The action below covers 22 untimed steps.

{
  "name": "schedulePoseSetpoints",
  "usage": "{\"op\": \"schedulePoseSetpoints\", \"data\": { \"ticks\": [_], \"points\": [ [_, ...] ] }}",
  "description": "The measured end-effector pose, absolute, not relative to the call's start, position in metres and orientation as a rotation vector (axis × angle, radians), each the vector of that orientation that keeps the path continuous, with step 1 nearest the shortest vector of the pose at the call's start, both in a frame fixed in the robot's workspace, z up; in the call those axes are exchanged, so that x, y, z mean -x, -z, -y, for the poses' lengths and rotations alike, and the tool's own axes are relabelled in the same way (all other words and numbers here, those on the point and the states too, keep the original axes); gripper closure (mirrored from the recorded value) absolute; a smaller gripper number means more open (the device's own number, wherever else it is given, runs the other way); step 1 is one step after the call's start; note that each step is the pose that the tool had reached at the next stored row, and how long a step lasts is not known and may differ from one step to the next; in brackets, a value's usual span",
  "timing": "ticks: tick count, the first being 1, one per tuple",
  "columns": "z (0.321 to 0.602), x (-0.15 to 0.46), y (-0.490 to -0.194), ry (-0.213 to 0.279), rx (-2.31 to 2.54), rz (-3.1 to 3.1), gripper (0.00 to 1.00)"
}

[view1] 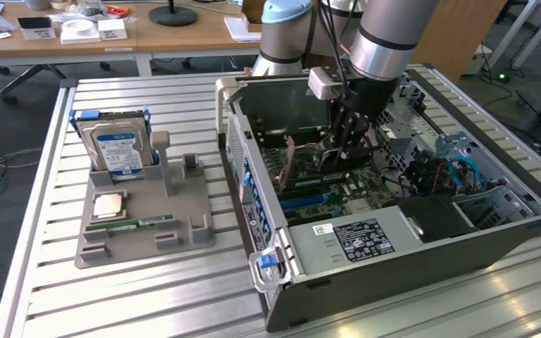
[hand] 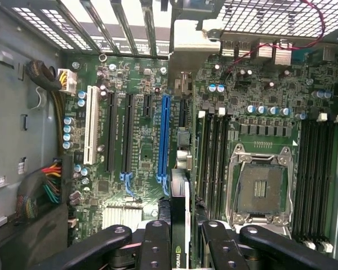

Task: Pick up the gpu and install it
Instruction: 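Insert the gpu into the slot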

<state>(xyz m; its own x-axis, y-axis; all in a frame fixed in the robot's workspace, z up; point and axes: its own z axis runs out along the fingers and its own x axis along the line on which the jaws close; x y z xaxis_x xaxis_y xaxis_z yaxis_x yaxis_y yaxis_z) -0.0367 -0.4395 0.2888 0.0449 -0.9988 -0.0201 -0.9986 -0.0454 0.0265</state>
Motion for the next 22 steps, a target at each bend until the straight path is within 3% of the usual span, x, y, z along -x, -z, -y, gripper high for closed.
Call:
{"op": "schedulePoseSetpoints", "data": {
  "ticks": [22],
  "points": [
    [0.4463, 0.0377, -0.2845, 0.052, -2.267, 2.167, 0.74]
  ]
}}
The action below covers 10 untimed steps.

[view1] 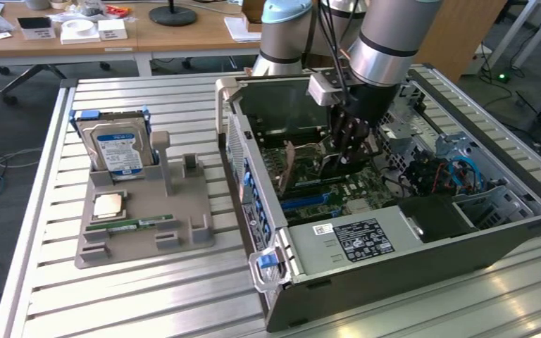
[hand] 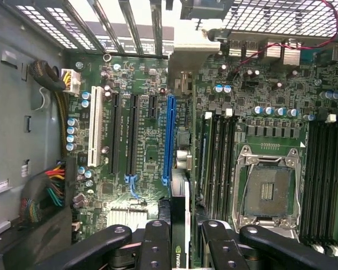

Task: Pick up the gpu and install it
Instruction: 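Insert the gpu into the slot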

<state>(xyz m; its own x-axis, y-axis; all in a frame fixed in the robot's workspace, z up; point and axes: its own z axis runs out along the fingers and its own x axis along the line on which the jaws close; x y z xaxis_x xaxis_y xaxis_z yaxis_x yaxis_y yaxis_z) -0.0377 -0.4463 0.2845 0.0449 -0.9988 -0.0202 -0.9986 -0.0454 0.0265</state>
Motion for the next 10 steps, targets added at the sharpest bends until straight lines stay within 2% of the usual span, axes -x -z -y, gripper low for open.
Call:
{"op": "schedulePoseSetpoints", "data": {
  "ticks": [10],
  "points": [
    [0.4473, 0.0377, -0.2827, 0.052, -2.267, 2.167, 0.74]
  ]
}}
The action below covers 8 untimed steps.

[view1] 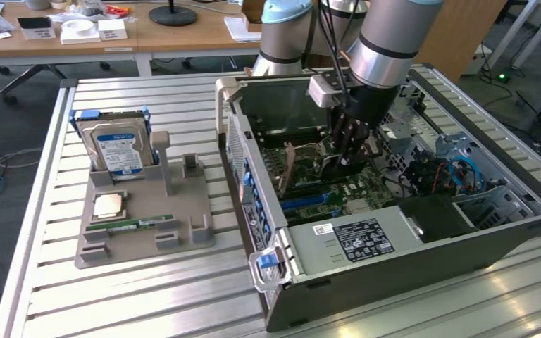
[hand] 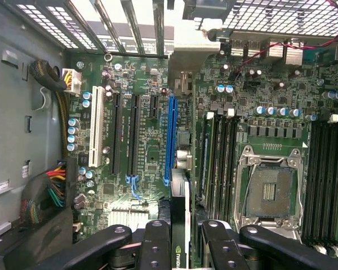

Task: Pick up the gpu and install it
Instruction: 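Insert the gpu into the slot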

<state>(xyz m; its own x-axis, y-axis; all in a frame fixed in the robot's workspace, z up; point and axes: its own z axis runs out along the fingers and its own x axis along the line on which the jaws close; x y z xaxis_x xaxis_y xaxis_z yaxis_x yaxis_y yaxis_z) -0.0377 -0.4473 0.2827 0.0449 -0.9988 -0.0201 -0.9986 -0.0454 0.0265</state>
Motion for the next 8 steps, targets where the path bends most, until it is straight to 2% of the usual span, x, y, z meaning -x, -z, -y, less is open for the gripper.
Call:
{"op": "schedulePoseSetpoints", "data": {
  "ticks": [8],
  "points": [
    [0.4473, 0.0377, -0.281, 0.051, -2.267, 2.167, 0.74]
  ]
}}
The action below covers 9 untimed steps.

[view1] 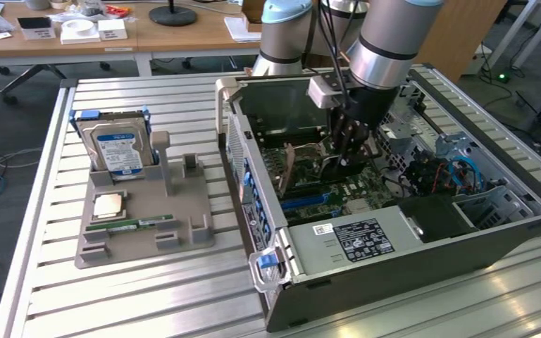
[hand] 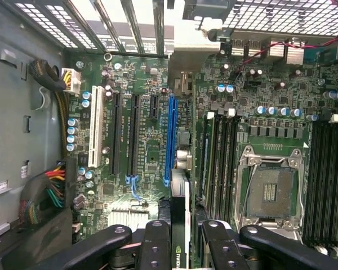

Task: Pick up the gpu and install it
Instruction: 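Insert the gpu into the slot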

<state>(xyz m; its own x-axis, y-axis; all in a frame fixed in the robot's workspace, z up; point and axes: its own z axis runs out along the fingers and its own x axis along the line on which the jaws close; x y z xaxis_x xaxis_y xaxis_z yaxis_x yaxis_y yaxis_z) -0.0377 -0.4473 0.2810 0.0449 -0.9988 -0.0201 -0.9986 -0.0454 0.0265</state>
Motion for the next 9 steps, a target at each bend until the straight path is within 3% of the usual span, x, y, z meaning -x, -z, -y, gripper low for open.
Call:
{"op": "schedulePoseSetpoints", "data": {
  "ticks": [9],
  "points": [
    [0.4498, 0.0386, -0.2792, 0.052, -2.267, 2.167, 0.74]
  ]
}}
